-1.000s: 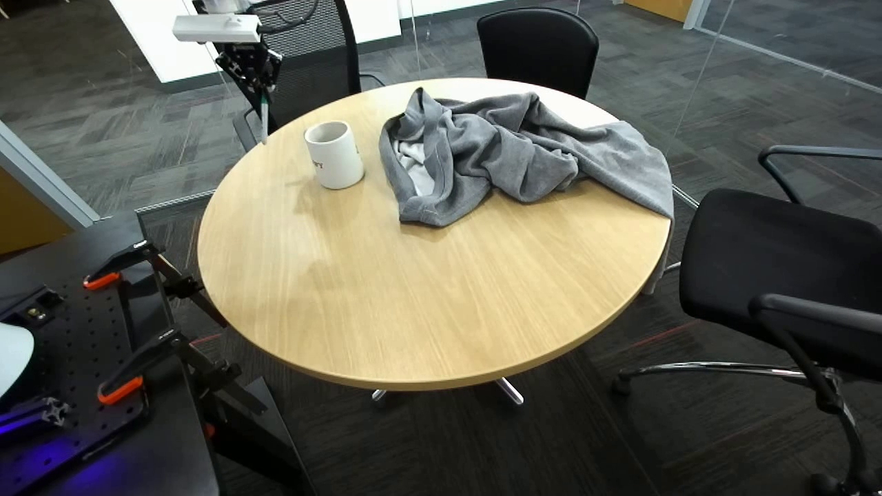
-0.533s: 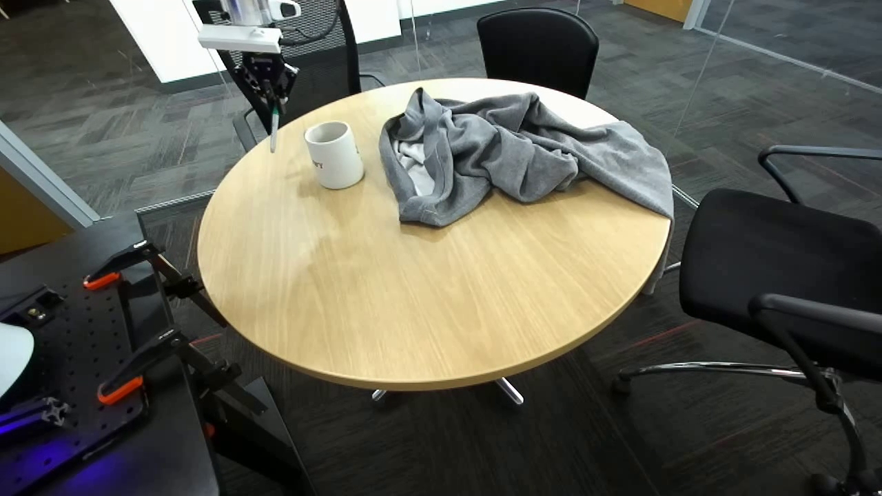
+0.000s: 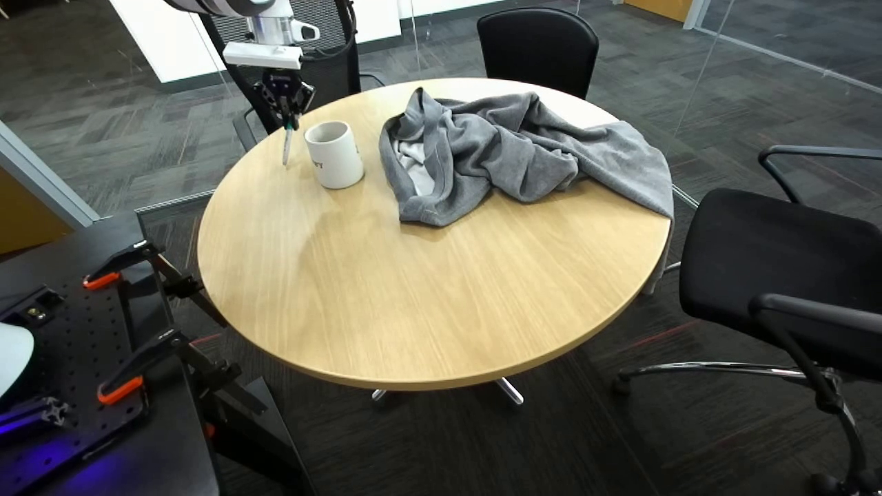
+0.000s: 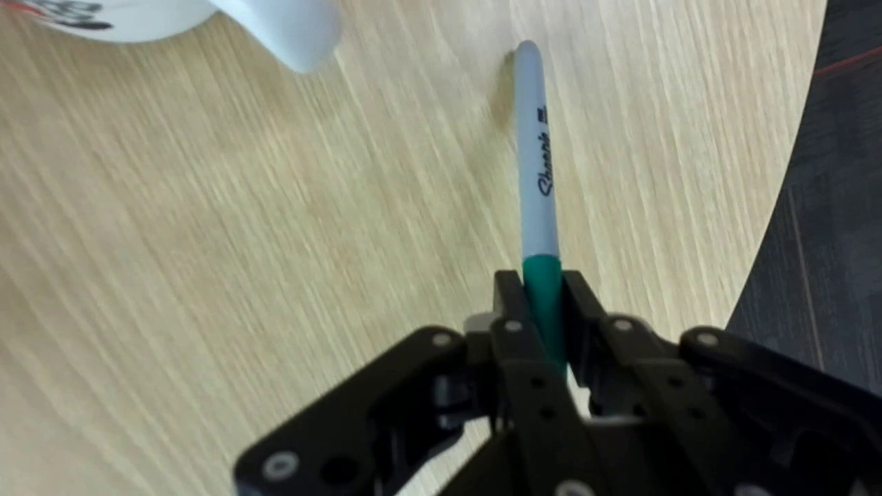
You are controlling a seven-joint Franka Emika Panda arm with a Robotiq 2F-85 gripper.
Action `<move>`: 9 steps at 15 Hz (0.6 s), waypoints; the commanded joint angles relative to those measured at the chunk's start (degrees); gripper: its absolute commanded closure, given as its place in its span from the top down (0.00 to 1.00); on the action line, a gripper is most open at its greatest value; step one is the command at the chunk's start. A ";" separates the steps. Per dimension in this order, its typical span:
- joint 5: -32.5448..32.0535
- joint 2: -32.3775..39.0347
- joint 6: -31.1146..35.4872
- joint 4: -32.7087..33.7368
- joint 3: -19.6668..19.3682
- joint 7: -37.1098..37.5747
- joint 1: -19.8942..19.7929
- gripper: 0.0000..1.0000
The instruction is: Pick up the pen from the cup and put it on the table
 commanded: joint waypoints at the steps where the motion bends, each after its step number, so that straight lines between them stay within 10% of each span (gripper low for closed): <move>1: -2.05 4.13 -4.72 6.47 -1.58 2.30 2.18 0.04; 3: -2.65 5.60 -6.00 8.49 -1.91 2.55 2.80 0.14; 4: -2.82 6.16 -6.65 9.39 -2.02 2.69 3.09 0.42; 9: -3.45 5.72 -6.50 10.09 -2.44 3.62 3.93 0.72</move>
